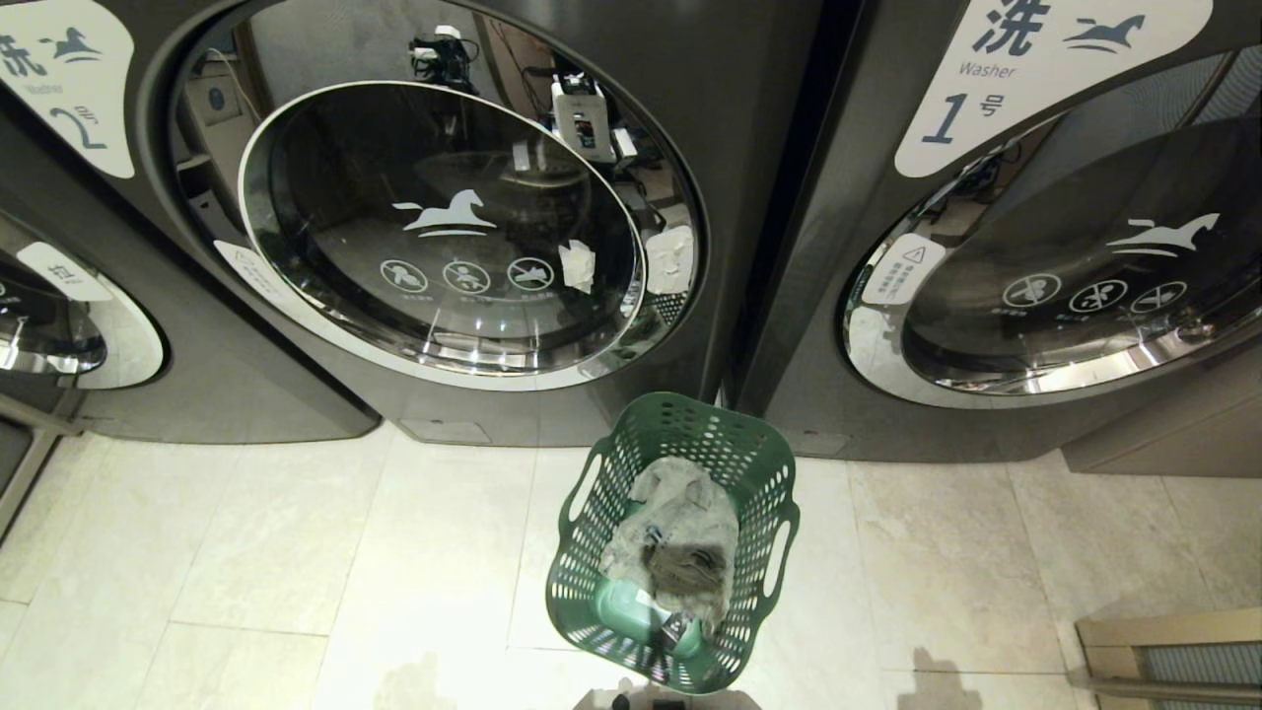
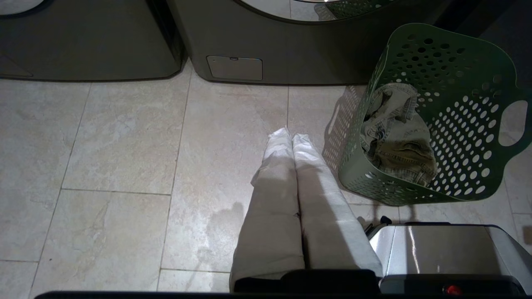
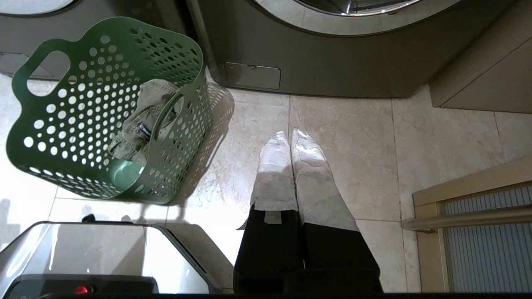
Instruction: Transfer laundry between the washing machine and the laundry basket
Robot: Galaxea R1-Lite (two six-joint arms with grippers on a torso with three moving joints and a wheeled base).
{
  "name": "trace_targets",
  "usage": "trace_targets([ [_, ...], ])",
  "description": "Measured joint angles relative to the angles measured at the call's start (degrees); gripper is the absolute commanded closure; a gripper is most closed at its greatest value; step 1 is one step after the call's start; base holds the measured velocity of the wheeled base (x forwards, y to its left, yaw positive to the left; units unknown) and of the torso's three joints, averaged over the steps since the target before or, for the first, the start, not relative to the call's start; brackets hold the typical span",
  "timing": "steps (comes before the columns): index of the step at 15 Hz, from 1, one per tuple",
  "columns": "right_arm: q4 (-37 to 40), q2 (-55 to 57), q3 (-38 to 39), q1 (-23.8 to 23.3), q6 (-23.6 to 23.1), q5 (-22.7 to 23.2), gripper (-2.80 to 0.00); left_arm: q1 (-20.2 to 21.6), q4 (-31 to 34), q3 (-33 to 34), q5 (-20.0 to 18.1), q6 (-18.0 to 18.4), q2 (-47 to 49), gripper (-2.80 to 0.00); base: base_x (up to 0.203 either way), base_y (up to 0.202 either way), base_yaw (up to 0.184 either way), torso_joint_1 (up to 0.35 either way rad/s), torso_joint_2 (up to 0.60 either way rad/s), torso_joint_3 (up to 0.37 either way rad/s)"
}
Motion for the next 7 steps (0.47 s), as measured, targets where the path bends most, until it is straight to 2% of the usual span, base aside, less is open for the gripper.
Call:
trace_targets([
  [7,0.0,0.0,0.0,0.0,-0.05,0.02,0.0,0.0,0.02,0.0,-0.01,0.07,0.02,0.0,0.0,0.0,0.0,0.0,0.0,0.0],
])
